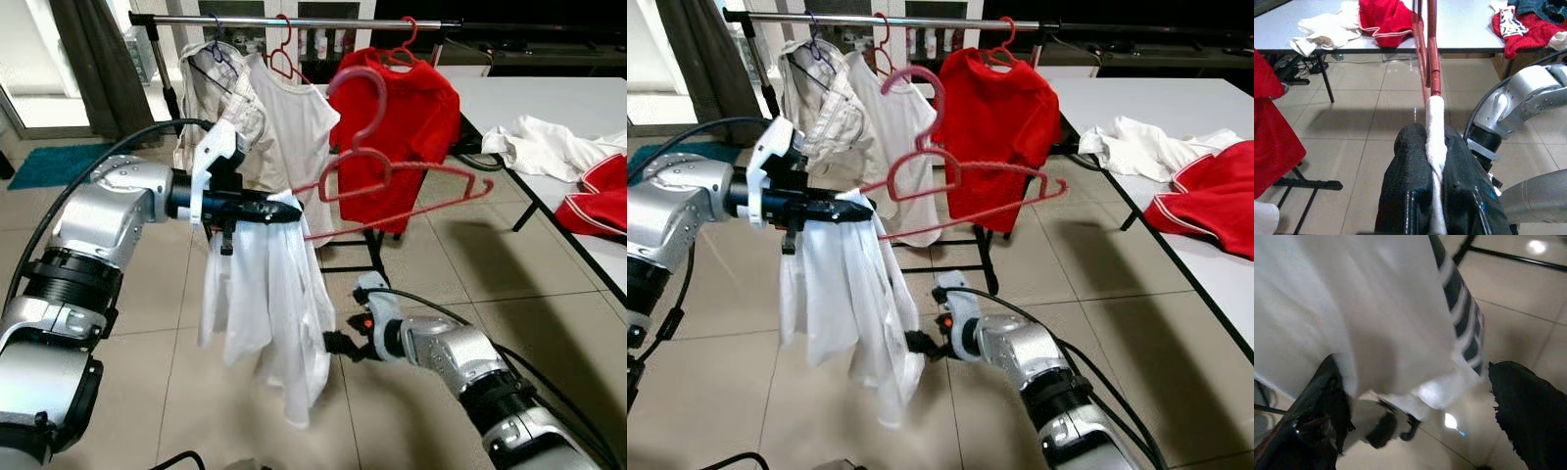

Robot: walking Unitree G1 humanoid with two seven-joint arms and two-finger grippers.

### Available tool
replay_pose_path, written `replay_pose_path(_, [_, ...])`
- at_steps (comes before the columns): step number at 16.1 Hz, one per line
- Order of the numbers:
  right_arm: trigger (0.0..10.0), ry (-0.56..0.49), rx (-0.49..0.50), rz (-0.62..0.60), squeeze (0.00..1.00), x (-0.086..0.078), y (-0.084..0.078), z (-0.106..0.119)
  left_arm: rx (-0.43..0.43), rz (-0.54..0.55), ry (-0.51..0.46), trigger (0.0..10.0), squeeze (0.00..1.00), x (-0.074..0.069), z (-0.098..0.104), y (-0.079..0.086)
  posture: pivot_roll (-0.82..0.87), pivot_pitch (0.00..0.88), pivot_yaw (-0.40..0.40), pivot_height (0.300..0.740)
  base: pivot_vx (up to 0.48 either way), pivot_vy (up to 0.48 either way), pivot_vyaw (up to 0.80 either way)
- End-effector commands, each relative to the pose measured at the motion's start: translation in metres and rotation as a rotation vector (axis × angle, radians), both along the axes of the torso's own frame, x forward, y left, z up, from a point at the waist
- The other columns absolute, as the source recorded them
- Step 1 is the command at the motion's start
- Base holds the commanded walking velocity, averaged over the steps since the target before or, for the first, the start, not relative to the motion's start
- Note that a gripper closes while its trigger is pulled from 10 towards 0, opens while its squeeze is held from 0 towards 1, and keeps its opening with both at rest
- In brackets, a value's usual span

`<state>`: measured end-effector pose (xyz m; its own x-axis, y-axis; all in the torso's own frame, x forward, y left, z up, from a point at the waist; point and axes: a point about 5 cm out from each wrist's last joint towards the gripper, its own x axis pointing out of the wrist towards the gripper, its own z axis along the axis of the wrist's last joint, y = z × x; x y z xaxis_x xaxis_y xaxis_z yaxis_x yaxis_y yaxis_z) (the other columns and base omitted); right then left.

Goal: Hang hanger

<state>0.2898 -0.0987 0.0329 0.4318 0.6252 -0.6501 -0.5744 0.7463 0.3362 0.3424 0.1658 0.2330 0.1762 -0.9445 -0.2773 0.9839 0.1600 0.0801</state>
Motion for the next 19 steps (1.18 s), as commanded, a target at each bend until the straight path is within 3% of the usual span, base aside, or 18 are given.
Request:
replay_pose_path(1, [4.6, -0.021, -0.009, -0.037, 0.0, 0.006, -0.006, 0.0, -0.011, -0.008, -0.028, 0.0, 0.0, -0.001, 0.009, 0.001, -0.05, 0.023, 0.007, 0.74, 0.0, 0.0, 0.0])
replay_pose_path(2, [1.2, -0.021, -0.008, -0.055, 0.0, 0.006, -0.007, -0.002, -0.01, -0.01, -0.025, 0.0, 0.0, -0.002, 0.009, 0.002, -0.04, 0.02, 0.009, 0.74, 0.0, 0.0, 0.0])
replay_pose_path(3, [0.0, -0.017, -0.002, -0.07, 0.0, 0.007, -0.008, -0.003, -0.008, -0.009, -0.024, 0.0, 0.0, -0.002, 0.008, 0.003, -0.04, 0.022, 0.009, 0.74, 0.0, 0.0, 0.0])
replay_pose_path(14, [0.0, -0.012, 0.063, -0.152, 0.0, 0.001, -0.029, -0.017, -0.001, 0.019, -0.037, 0.0, 0.0, -0.003, 0.006, 0.011, -0.04, 0.0, -0.001, 0.74, 0.0, 0.0, 0.0])
replay_pose_path(18, [0.0, -0.066, 0.076, -0.241, 0.0, 0.007, -0.042, -0.013, 0.017, 0.028, -0.036, 0.0, 0.0, -0.007, 0.002, 0.016, -0.04, 0.0, 0.021, 0.74, 0.0, 0.0, 0.0])
replay_pose_path(19, [0.0, -0.108, 0.079, -0.3, 0.0, 0.011, -0.048, -0.009, 0.057, 0.042, -0.049, 0.0, 0.0, -0.01, -0.004, 0.02, -0.04, 0.0, 0.03, 0.74, 0.0, 0.0, 0.0])
